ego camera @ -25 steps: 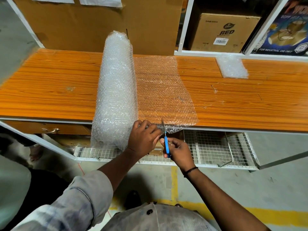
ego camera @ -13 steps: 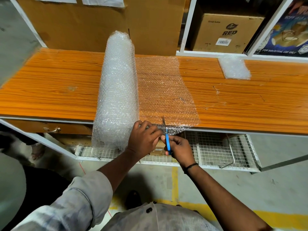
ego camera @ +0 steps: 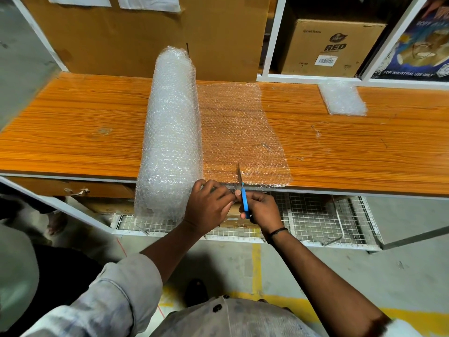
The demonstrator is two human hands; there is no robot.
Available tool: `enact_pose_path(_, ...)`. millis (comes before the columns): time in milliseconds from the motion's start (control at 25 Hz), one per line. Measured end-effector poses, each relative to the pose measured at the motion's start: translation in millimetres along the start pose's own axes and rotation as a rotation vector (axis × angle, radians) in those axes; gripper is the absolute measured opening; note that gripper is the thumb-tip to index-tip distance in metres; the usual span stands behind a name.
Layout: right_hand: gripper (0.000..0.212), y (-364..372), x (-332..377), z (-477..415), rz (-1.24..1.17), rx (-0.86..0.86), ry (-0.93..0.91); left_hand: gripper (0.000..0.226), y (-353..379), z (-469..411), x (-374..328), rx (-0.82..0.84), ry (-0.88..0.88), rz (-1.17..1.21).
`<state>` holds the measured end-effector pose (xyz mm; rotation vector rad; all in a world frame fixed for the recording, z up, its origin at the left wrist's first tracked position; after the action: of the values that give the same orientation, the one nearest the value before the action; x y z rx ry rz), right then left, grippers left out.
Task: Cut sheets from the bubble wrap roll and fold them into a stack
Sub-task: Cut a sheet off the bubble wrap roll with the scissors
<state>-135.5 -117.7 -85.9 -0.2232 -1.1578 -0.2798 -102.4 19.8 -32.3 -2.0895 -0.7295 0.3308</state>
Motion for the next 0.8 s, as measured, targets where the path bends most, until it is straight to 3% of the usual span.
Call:
enact_pose_path(200, 0.039, 3.4, 15.5, -11.0, 0.026, 0.009, 0.0, 0.009, 1.0, 0.2, 1.4, 0.007, 0.001, 0.003)
enact_pose_path(560, 0.026, 2.9, 12.7, -23.5, 0.041, -0.019, 0.032, 0.011, 1.8, -0.9, 1.6, 0.007, 0.011, 0.023)
enact_pose_path(800, 0.033, 5.9, 23.5, -35.0, 0.05, -0.036, 0.054, 0.01, 0.7, -5.0, 6.0, -0.005, -0.006, 0.053)
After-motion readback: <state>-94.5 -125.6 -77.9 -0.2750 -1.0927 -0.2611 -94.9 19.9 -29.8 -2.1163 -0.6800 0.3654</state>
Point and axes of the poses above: each hand's wrist, its own z-axis away from the middle knuckle, its own y-axis out of the palm, x = y × z, the point moved 9 cm from there along -z, towards the middle knuckle, and after that the axes turned 1 degree about -z, right-handed, at the moved point
